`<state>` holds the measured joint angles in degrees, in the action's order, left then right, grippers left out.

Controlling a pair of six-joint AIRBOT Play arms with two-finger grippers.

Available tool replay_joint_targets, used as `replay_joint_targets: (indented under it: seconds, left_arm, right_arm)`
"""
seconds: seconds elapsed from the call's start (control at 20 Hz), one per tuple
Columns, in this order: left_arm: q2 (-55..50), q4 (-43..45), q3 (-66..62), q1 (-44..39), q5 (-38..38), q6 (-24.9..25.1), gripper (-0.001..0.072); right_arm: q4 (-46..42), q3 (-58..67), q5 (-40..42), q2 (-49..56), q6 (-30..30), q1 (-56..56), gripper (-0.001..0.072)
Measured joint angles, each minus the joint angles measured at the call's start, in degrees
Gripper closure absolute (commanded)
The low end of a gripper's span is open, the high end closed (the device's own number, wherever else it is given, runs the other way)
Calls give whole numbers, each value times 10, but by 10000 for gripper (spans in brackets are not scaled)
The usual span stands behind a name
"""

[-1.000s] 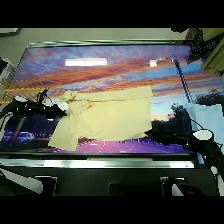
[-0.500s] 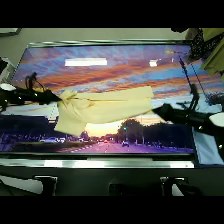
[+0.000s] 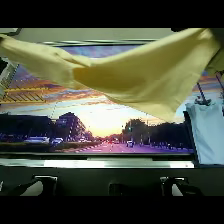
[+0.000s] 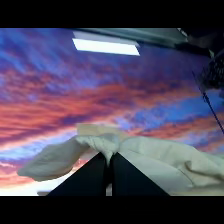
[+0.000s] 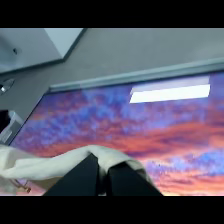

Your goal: Fold the clothes and pants, and hang the long-sleeved shirts on hangers.

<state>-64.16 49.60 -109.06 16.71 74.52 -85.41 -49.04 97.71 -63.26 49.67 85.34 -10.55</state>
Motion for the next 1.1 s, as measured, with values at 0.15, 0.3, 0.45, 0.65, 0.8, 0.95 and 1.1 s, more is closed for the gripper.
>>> replay_joint_targets:
  seconds: [0.15, 0.3, 0.45, 0.65, 0.8, 0.95, 1.1]
  left_arm:
    - [96, 109, -28, 0, -2, -88, 694]
    - [158, 187, -39, 0, -3, -137, 695]
    - [167, 225, -42, 0, 0, -144, 695]
    - [93, 235, -43, 0, 21, -106, 694]
    - [-25, 215, -43, -13, 37, -64, 693]
    - [-180, 209, -43, -43, 43, -35, 693]
    - [-334, 210, -44, -77, 39, -21, 693]
  right_arm:
    - [-83, 91, -19, -31, 57, 0, 686]
    - [-147, 130, -34, -54, 115, 0, 686]
    - [-183, 144, -78, -43, 155, 0, 685]
    - [-195, 145, -164, 32, 182, 1, 685]
    - [-190, 130, -195, 125, 185, 1, 685]
    - [-189, 116, -196, 242, 177, 4, 685]
    - [-191, 109, -150, 373, 162, 20, 685]
